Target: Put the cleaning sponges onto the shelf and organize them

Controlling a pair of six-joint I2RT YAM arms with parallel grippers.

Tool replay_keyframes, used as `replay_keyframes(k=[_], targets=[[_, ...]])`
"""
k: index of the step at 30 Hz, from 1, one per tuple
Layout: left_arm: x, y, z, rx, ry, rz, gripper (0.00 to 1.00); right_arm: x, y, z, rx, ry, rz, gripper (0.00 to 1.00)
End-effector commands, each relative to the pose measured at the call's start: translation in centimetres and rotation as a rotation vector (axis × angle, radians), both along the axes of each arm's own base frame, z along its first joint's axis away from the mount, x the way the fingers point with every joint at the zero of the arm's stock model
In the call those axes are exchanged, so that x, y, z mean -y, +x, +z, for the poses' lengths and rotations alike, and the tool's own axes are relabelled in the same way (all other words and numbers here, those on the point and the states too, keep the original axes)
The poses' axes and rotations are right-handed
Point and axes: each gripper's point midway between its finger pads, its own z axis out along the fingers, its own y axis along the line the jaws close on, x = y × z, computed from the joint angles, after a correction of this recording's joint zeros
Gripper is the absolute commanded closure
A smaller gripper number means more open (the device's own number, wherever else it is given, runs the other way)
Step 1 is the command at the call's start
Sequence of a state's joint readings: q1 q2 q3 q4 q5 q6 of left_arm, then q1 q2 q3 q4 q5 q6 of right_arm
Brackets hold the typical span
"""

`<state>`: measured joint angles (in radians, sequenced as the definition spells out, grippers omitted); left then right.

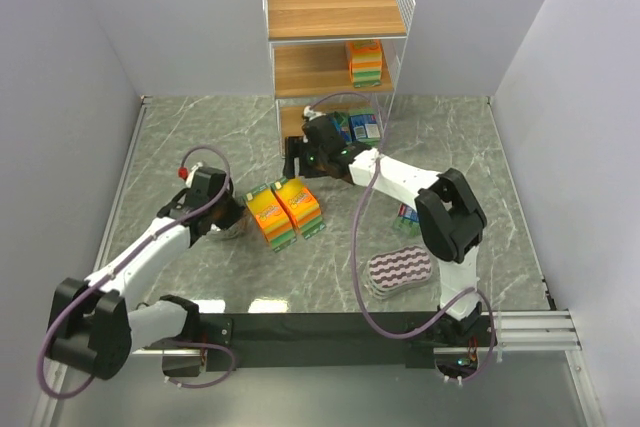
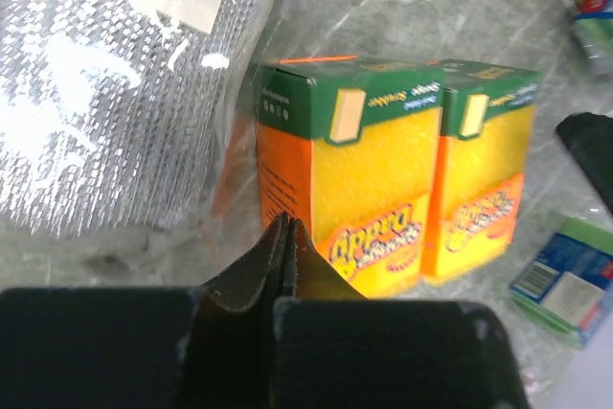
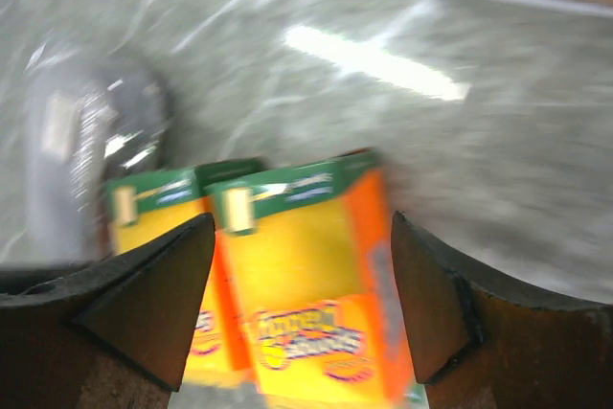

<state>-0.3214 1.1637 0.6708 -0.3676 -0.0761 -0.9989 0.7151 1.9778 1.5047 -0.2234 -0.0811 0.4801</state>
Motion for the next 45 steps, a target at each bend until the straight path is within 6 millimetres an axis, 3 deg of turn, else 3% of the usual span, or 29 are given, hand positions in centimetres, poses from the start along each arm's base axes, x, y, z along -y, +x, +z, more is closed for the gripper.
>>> replay_keyframes(k=[1, 3, 4, 5, 6, 7, 9, 10, 11, 12, 14, 18, 20, 28, 36, 45], targets=[[-0.2, -0.3, 1.7, 0.053, -0.027, 0.031, 0.99, 4.8, 3.3, 5.3, 0.139, -0.062, -0.2, 0.18], [-0.5, -0.7, 2.9, 0.088, -0.037, 0.041, 0.99, 7.4, 3.8, 6.4, 0.155, -0.084, -0.309, 0.18], [-0.5, -0.7, 3.4, 0.106, -0.046, 0.043, 0.99, 8.7, 3.2, 5.6, 0.14, -0.118, -0.348, 0.18], [-0.5, -0.8, 3.9, 0.122, -0.054, 0.047, 0.99, 9.5, 2.8, 6.7, 0.142, -0.095, -0.401, 0.18], [-0.5, -0.8, 5.0, 0.16, -0.07, 0.045, 0.99, 10.1, 2.3, 6.6, 0.127, -0.092, -0.43, 0.18], [-0.5, -0.9, 5.5, 0.175, -0.078, 0.043, 0.99, 10.9, 1.1, 5.2, 0.086, -0.108, -0.449, 0.18], [-0.4, -0.9, 6.7, 0.214, -0.09, 0.036, 0.99, 10.5, -0.8, 5.7, 0.032, -0.007, -0.486, 0.18], [-0.3, -0.8, 7.0, 0.223, -0.095, 0.027, 0.99, 9.8, -2.6, 4.0, -0.015, 0.022, -0.462, 0.19], [-0.2, -0.7, 7.7, 0.239, -0.093, 0.017, 0.99, 9.3, -3.8, 4.4, -0.04, 0.082, -0.484, 0.2], [-0.1, -0.6, 7.8, 0.241, -0.09, 0.011, 0.99, 9.5, -5.1, 3.2, -0.071, 0.079, -0.498, 0.2], [0.1, -0.5, 8.5, 0.252, -0.087, -0.009, 0.99, 8.1, -6.9, 3.9, -0.116, 0.177, -0.51, 0.2], [0.3, -0.4, 9.3, 0.274, -0.089, -0.032, 0.99, 6.7, -9.4, 2.9, -0.263, 0.345, -0.546, 0.21], [0.4, -0.4, 9.7, 0.291, -0.097, -0.04, 0.99, 6.7, -9.6, 2.6, -0.274, 0.372, -0.589, 0.21], [0.0, -0.9, 10.3, 0.318, -0.099, -0.025, 0.99, 3.6, -9.2, 2.5, -0.395, 0.496, -0.59, 0.24], [-0.6, -1.1, 10.1, 0.311, -0.074, -0.011, 0.99, 2.1, -9.0, 0.0, -0.471, 0.5, -0.619, 0.28], [-0.9, -1.3, 10.0, 0.309, -0.066, 0.002, 0.99, 2.0, -8.3, -1.4, -0.473, 0.512, -0.666, 0.51]])
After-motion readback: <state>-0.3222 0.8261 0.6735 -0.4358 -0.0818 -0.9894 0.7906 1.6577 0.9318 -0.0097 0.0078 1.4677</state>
